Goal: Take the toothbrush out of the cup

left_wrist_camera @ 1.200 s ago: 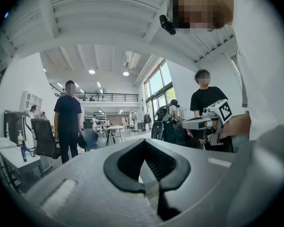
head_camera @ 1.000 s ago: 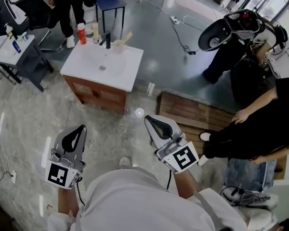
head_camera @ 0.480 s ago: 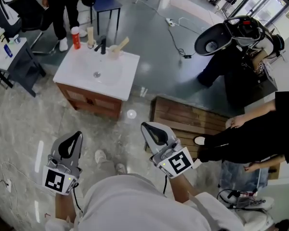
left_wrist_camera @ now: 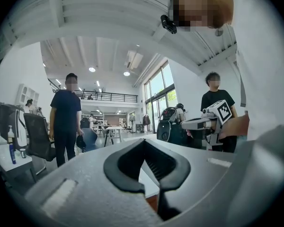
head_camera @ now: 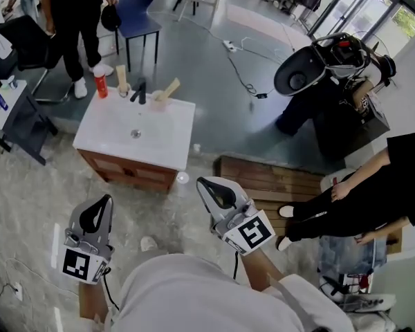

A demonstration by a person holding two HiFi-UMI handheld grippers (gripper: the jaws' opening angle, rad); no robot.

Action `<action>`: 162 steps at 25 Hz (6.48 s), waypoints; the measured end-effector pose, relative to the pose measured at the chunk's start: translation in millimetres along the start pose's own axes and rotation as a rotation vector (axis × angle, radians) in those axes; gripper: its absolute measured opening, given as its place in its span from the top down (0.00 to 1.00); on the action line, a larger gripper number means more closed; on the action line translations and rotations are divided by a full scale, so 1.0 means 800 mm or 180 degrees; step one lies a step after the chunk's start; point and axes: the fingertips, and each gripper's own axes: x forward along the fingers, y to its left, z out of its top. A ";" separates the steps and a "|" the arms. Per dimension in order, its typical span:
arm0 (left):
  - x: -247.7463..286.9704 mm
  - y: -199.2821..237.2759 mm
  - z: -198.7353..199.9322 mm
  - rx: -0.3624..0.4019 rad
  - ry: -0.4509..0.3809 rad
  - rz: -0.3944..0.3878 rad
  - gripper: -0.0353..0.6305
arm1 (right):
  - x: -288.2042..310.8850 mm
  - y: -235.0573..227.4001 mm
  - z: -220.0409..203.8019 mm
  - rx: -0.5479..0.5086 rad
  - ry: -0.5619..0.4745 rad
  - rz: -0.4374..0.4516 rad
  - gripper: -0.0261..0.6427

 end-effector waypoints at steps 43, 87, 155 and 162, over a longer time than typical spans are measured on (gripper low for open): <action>0.240 0.128 -0.035 -0.0037 0.0149 0.0190 0.95 | 0.175 -0.209 -0.067 0.0196 0.0079 0.0289 0.96; 0.314 0.317 -0.131 -0.0304 0.0507 0.0255 0.95 | 0.442 -0.330 -0.354 0.0438 0.1287 -0.0032 0.95; 0.267 0.383 -0.162 -0.0392 0.0803 0.0716 0.95 | 0.570 -0.395 -0.503 0.0947 0.1776 -0.0420 0.90; 0.278 0.383 -0.163 -0.0399 0.0738 0.0635 0.95 | 0.560 -0.383 -0.463 0.0872 0.1579 -0.0333 0.90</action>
